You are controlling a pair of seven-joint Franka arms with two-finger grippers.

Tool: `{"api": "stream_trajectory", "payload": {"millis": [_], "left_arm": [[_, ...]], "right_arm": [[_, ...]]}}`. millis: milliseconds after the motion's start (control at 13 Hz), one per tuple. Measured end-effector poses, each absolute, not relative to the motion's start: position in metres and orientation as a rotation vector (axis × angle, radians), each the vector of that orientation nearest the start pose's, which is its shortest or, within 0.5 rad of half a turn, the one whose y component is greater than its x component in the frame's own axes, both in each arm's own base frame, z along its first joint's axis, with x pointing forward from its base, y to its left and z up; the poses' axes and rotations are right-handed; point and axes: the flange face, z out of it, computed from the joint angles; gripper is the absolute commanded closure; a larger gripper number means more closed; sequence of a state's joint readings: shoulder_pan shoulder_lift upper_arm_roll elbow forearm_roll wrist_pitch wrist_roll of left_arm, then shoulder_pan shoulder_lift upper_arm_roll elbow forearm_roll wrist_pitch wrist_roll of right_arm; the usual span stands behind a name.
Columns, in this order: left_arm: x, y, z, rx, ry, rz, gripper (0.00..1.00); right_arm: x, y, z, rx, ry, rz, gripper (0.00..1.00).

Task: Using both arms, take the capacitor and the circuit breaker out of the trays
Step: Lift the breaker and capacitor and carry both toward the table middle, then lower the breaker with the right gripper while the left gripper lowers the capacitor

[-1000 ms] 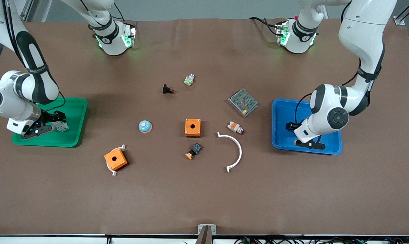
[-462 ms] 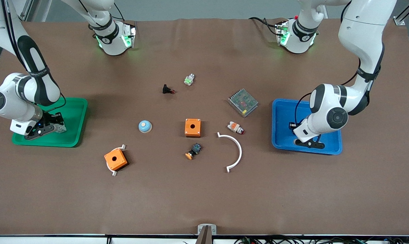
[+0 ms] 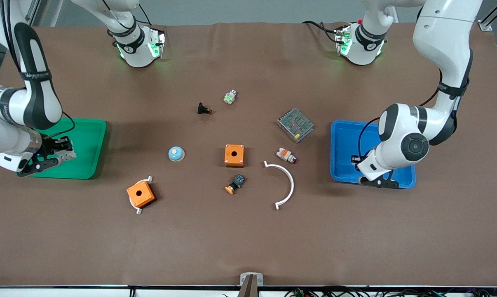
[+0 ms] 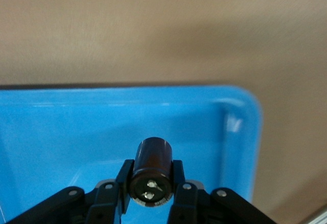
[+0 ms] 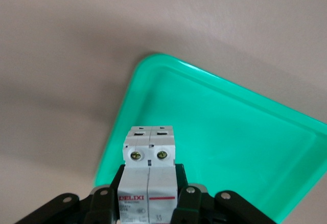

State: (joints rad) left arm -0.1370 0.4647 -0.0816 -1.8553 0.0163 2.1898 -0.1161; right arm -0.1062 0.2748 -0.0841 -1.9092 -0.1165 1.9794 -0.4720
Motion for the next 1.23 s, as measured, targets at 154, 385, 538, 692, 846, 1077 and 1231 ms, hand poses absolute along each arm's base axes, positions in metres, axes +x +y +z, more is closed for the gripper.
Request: {"api": "stream_trajectory", "payload": {"millis": [154, 385, 538, 692, 846, 1077, 1231], "left_arm": [[0.621, -0.179, 0.285, -3.165, 0.026, 0.156, 0.90], [0.628, -0.254, 0.294, -3.215, -0.219, 0.123, 0.89], [0.632, -0.293, 0.282, -3.219, -0.356, 0.131, 0.89], [0.635, -0.333, 0.269, -3.227, -0.478, 0.112, 0.89], [0.634, -0.368, 0.257, -3.243, -0.578, 0.060, 0.89], [0.629, -0.399, 0.244, -3.271, -0.661, -0.011, 0.86], [0.623, -0.413, 0.228, -3.281, -0.692, -0.033, 0.81]], "right_arm": [[0.590, -0.072, 0.369, -3.095, -0.439, 0.405, 0.99], [0.596, 0.018, 0.388, -3.115, -0.291, 0.460, 0.99], [0.592, 0.094, 0.391, -3.091, -0.144, 0.458, 0.99], [0.589, 0.165, 0.391, -3.070, -0.020, 0.458, 0.99], [0.586, 0.222, 0.382, -3.097, 0.043, 0.461, 0.99], [0.590, 0.280, 0.346, -3.124, 0.085, 0.408, 0.99], [0.596, 0.302, 0.315, -3.128, 0.121, 0.336, 1.00]]}}
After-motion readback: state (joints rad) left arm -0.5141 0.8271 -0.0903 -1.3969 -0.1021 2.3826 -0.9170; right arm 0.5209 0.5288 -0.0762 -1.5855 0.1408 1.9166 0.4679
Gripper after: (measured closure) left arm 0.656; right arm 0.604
